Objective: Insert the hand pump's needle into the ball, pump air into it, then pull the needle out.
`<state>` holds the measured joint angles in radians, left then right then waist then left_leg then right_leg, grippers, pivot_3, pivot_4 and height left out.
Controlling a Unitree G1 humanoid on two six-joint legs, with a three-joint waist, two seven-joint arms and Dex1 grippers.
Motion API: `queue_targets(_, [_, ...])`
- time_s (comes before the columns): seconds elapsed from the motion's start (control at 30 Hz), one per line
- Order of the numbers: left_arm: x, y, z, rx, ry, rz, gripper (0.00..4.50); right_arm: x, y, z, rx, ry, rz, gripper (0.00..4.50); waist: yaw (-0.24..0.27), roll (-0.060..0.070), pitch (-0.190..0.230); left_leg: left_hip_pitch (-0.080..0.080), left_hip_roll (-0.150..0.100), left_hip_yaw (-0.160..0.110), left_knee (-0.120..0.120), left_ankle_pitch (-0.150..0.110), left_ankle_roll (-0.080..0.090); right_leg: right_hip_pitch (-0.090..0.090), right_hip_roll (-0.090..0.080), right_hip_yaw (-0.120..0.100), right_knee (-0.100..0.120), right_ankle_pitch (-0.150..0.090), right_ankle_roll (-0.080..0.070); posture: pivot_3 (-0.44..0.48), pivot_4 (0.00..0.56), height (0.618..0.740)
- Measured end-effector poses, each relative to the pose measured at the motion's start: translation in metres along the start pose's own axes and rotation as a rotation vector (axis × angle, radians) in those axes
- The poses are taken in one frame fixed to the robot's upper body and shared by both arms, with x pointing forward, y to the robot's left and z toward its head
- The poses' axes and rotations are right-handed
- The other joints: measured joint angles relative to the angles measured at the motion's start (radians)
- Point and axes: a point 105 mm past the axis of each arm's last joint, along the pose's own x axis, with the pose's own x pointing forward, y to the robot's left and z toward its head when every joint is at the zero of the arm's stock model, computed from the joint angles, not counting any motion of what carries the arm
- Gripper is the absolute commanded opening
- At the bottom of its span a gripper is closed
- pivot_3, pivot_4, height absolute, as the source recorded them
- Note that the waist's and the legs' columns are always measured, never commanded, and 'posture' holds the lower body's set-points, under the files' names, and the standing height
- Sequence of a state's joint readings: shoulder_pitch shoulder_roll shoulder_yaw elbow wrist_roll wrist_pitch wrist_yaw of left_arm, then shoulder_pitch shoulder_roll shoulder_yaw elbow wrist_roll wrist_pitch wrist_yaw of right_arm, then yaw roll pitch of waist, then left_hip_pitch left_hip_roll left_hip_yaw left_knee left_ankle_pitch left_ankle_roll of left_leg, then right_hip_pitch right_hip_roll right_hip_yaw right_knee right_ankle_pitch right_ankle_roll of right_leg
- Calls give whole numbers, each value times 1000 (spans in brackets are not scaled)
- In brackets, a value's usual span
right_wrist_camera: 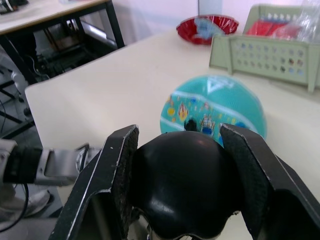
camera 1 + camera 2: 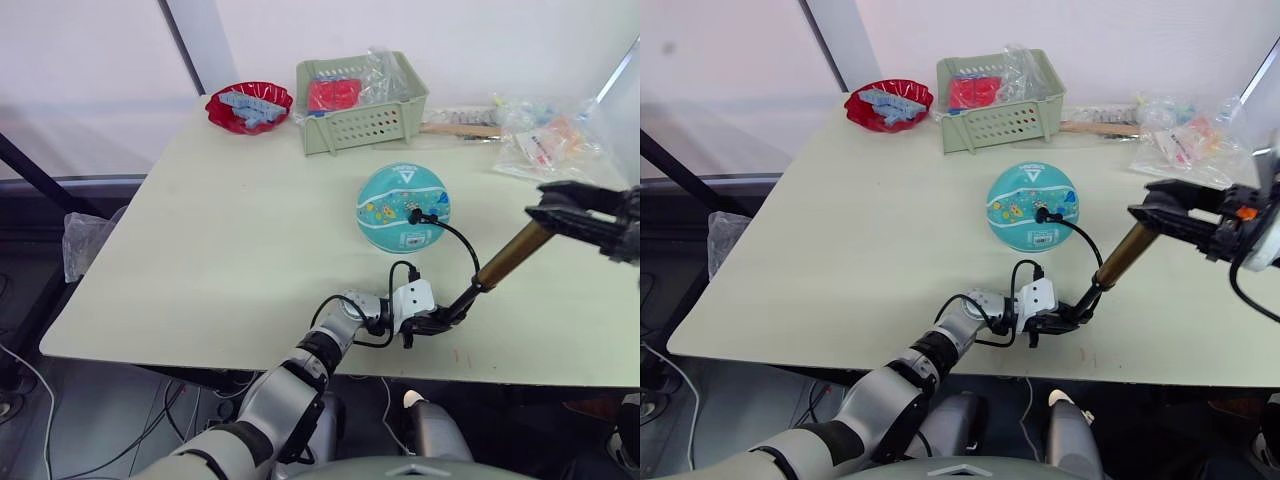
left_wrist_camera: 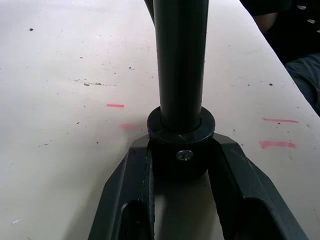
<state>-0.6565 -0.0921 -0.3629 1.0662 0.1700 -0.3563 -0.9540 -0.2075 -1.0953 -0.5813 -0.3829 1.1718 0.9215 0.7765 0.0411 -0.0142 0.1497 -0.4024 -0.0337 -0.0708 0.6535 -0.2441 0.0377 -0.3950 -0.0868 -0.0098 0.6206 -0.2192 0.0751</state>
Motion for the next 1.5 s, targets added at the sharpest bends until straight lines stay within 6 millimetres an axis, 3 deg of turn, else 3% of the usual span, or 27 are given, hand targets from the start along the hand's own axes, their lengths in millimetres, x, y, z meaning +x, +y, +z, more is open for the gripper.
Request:
queue_targets(0.2, [0, 1, 1, 2, -1, 0, 1104, -4, -2, 12, -3, -14, -8, 2092, 0, 0, 0, 0, 0, 0, 0, 0, 0, 0, 0, 0, 0, 0, 0, 0, 150, 737])
queue_targets(0.43, [-1, 1, 0, 3, 5, 1, 1104, -2, 6, -4, -15, 18, -5, 2092, -1, -3, -2, 1, 1, -1, 0, 0, 0, 1, 1, 0, 0, 0, 0, 0, 150, 737])
queue_targets(0.83, [-3, 1, -5, -5, 15, 11, 1104, 24, 14, -79, 32, 87, -21, 2092, -4, -11, -10, 4, 2, -1, 0, 0, 0, 3, 2, 0, 0, 0, 0, 0, 150, 737])
queue_targets(0.87, [-3, 1, -6, -5, 19, 13, 1104, 32, 16, -94, 36, 79, -25, 2092, -5, -14, -13, 5, 2, -2, -1, 0, 0, 4, 2, -1, 0, -1, 0, 0, 150, 737])
queue_targets(0.97, [-3, 1, -5, -5, 20, 15, 1104, 36, 17, -104, 33, 85, -35, 2092, -6, -13, -14, 5, 2, -1, -1, 0, 0, 4, 2, -1, 0, -1, 0, 0, 150, 737])
queue_targets(1.0, [-3, 1, -5, -4, 21, 15, 1104, 40, 20, -119, 33, 105, -41, 2092, -5, -13, -14, 5, 3, -2, -1, 0, 0, 4, 3, -1, 0, -1, 0, 0, 150, 737])
queue_targets(1.27, [-3, 1, -6, -5, 21, 15, 1104, 42, 21, -118, 10, 78, -41, 2092, -5, -11, -16, 5, 3, -2, -1, 0, 0, 4, 3, -1, 0, -1, 0, 0, 150, 737])
queue_targets(1.5, [0, 1, -2, 0, 10, 7, 1104, 30, 13, -101, 33, 97, -28, 2092, -2, -5, -10, 3, 1, -2, 0, 0, 0, 3, 1, -1, 0, 0, 0, 0, 150, 737])
